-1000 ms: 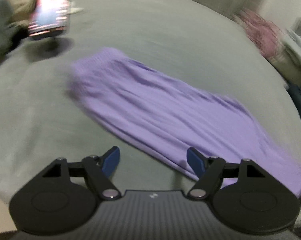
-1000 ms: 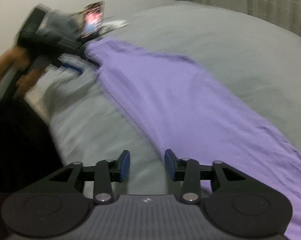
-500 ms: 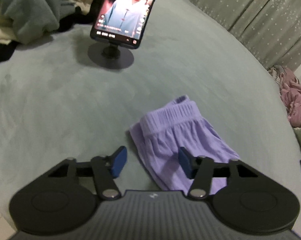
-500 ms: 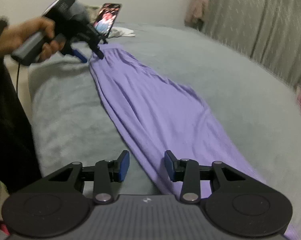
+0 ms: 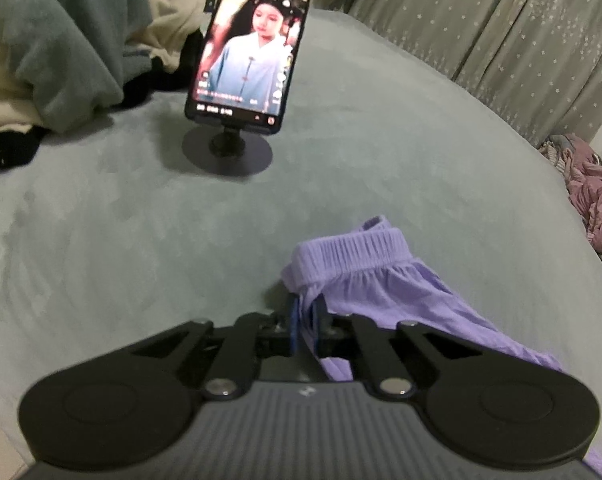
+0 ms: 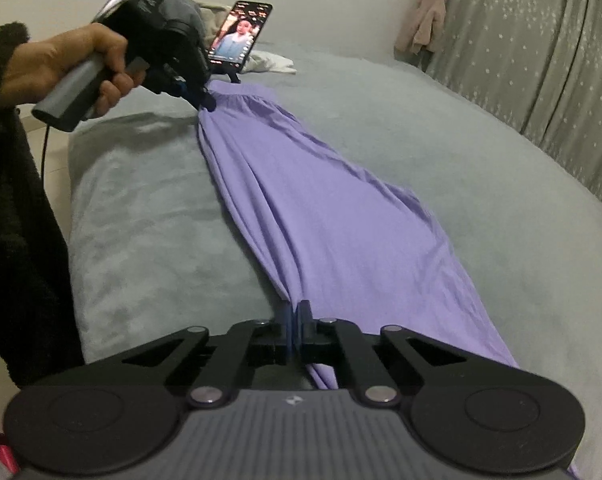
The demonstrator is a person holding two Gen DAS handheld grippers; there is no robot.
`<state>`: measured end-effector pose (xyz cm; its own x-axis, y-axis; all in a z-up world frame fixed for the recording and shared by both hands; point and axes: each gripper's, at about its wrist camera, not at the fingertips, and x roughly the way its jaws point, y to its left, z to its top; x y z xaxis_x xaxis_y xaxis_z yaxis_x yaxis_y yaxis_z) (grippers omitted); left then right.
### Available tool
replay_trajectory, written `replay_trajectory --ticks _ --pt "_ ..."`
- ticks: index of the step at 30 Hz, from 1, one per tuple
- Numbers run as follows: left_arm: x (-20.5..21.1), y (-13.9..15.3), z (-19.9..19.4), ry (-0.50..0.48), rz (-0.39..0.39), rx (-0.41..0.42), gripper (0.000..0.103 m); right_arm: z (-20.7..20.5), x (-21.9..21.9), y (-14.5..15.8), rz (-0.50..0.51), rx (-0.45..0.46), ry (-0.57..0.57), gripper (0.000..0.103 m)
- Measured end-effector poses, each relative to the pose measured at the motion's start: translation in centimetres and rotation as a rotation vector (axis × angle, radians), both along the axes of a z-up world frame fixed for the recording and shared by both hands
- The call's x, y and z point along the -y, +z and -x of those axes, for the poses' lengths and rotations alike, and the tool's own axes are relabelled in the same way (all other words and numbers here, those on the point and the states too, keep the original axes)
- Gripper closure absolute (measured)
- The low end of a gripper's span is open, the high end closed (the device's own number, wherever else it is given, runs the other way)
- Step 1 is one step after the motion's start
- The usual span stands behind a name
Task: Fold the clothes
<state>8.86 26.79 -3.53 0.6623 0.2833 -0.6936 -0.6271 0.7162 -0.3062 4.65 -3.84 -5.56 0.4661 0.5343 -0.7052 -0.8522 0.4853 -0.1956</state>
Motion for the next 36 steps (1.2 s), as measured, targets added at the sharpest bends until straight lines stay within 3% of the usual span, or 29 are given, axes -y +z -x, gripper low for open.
replay_trajectory --ticks 4,8,9,11,16,20,31,36 --pt "0.4 -0.6 -0.4 -0.022 -0.027 -0.058 0.097 0.4 0.0 -0.6 0.004 0.001 0.002 0.099" --pt "0.6 -0.3 -0.1 -0.037 -0.042 -0.066 0.071 0.3 0.2 -0.1 -0.010 -0.007 -0.015 0.085" --pt "0.8 -0.2 0.0 -0.043 -0.046 -0.065 0.069 0.2 0.4 0.2 -0.022 -0.012 -0.024 0.076" --pt "1.4 0.1 0.4 -0.053 -0.075 -0.067 0.060 0.1 0.7 0.6 -0.047 -0.022 -0.034 0.075" --pt "3.8 0.9 1.3 -0.107 -0.173 -0.051 0.059 -1.5 2.6 1.9 -0.157 -0.098 -0.100 0.073" --pt "6.3 1.5 1.5 -0.200 -0.220 -0.018 0.059 -3.6 4.9 2.6 -0.185 -0.077 -0.198 0.072" --pt "16.0 0.5 1.3 -0.857 -0.316 0.068 0.066 -10.8 11.6 2.0 -0.165 -0.144 -0.382 0.074" --pt "19.4 -0.5 1.7 -1.060 -0.348 0.085 0.066 -11.7 11.2 0.9 -0.142 -0.165 -0.371 0.076"
